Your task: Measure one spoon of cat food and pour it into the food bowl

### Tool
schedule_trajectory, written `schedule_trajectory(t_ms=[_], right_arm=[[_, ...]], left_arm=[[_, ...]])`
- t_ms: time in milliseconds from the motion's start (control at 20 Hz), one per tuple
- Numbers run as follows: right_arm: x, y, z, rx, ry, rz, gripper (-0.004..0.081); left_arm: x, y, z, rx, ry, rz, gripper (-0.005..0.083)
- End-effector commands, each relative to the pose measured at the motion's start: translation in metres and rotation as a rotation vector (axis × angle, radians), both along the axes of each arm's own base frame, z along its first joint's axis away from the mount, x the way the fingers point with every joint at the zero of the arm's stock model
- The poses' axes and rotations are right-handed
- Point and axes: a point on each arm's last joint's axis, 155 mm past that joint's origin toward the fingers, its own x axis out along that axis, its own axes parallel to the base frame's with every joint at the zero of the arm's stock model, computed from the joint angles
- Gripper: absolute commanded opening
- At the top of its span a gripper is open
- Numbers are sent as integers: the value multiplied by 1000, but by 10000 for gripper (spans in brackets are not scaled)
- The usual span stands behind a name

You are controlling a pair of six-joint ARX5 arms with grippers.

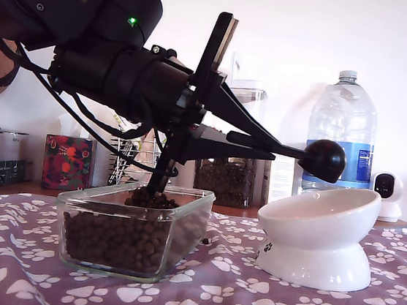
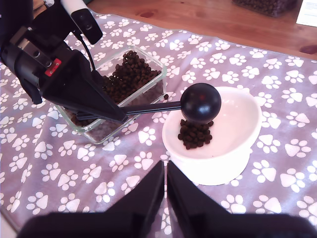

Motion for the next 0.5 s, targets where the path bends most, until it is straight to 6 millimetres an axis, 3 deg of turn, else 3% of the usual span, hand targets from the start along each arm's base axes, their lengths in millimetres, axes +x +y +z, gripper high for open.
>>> schedule_trajectory(t_ms=[0,200,450], right_arm=[[1,2,8,6,-25,9,-13],[1,2,8,6,-25,9,-13],[1,2,8,6,-24,9,-13]], left_arm=[[-2,-1,4,-13,-36,-19,-21],[0,-5,12,-13,-101,-58,-21],[10,-4,28,84,-309,-100,-21]])
